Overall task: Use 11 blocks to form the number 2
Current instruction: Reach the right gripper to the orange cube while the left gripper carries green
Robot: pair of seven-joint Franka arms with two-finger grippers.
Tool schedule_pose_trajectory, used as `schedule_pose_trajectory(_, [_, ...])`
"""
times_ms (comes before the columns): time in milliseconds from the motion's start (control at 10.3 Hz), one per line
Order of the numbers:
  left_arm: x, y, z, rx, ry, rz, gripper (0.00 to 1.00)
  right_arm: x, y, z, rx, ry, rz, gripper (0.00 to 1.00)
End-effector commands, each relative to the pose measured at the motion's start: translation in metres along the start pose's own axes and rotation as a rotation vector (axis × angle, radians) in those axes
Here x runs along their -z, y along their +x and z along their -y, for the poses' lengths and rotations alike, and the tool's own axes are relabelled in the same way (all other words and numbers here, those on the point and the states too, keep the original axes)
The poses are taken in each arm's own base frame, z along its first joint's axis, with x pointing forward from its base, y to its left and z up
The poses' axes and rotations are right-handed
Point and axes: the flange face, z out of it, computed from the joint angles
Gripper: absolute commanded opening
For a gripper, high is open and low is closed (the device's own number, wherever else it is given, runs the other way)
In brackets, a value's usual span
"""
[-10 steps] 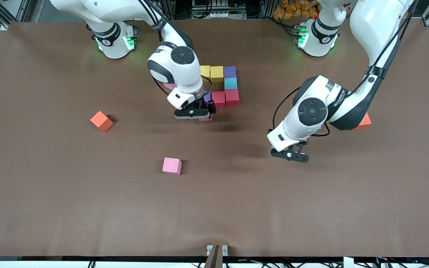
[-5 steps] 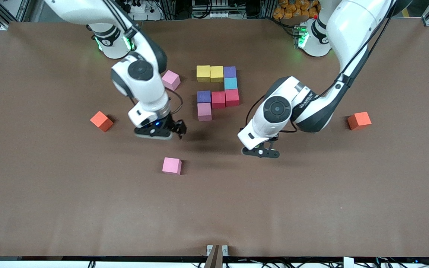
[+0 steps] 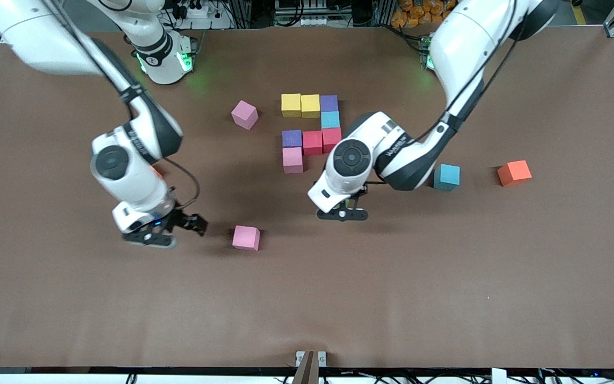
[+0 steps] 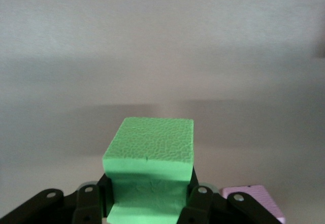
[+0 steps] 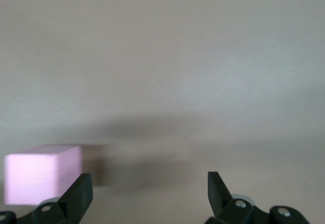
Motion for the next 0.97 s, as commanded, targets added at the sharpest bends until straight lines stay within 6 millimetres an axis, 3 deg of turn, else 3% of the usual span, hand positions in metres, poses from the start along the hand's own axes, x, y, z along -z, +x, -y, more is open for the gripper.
schedule_pose_trajectory(0, [-0.001, -0.002, -0.023, 0.038, -0.008, 0.017, 0.38, 0.006, 0.018, -0.050, 0.079, 0.015, 0.013, 1.00])
schedule_pose_trajectory(194, [-0.013, -0.001, -0.038, 0.068, -0.028, 0.029, 0.38, 0.018, 0.022, -0.111, 0.143, 0.021, 0.049, 1.00])
schedule_pose_trajectory(291, [-0.017, -0.003, -0.055, 0.079, -0.039, 0.021, 0.38, 0.019, 0.013, -0.123, 0.183, 0.011, 0.061, 1.00])
schedule_pose_trajectory(582, [-0.033, -0.007, -0.068, 0.063, -0.027, 0.018, 0.38, 0.050, -0.015, -0.135, 0.296, -0.083, 0.102, 1.00])
schedule_pose_trajectory(872, [-0.046, -0.017, -0.082, 0.043, -0.019, 0.024, 0.38, 0.041, -0.058, -0.166, 0.427, -0.105, 0.152, 1.00])
